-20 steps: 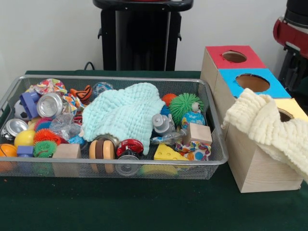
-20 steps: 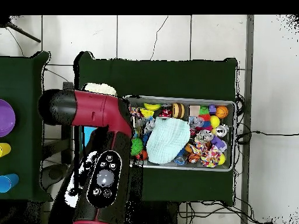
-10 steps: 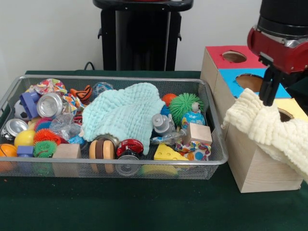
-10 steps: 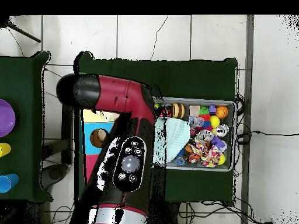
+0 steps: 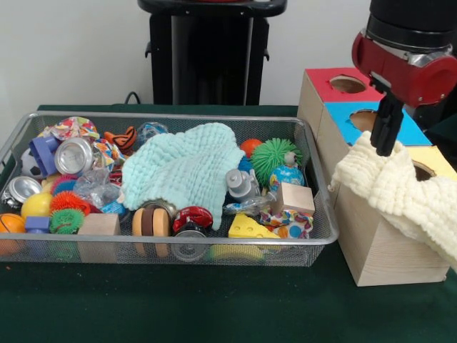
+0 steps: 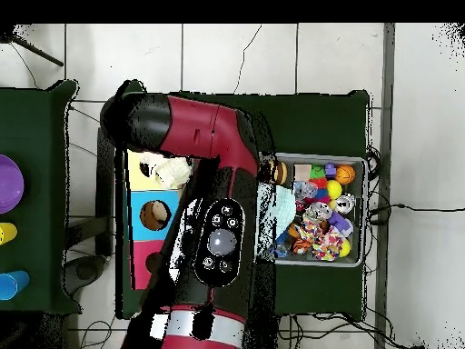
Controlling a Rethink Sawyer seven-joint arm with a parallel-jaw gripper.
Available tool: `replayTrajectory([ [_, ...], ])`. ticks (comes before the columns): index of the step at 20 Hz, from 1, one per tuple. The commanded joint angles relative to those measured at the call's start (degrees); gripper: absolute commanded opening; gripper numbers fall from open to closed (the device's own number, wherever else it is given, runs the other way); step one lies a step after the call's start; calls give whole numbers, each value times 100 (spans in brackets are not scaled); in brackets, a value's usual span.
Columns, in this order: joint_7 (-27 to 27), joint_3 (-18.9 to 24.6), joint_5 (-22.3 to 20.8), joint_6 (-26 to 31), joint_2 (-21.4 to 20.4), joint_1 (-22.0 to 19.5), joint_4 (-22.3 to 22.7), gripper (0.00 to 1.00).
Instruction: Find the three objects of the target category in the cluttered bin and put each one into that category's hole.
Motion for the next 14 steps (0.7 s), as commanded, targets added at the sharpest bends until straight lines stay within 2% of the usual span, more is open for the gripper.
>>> replayTrajectory([
  [1, 347, 390, -189, 560, 486, 77, -350, 0],
  [4, 338, 390, -179, 513, 524, 95, -343, 0],
  [9, 346, 362, -232, 32, 714, 151, -264, 0],
  [14, 269, 369, -258, -198, 788, 143, -180, 0],
])
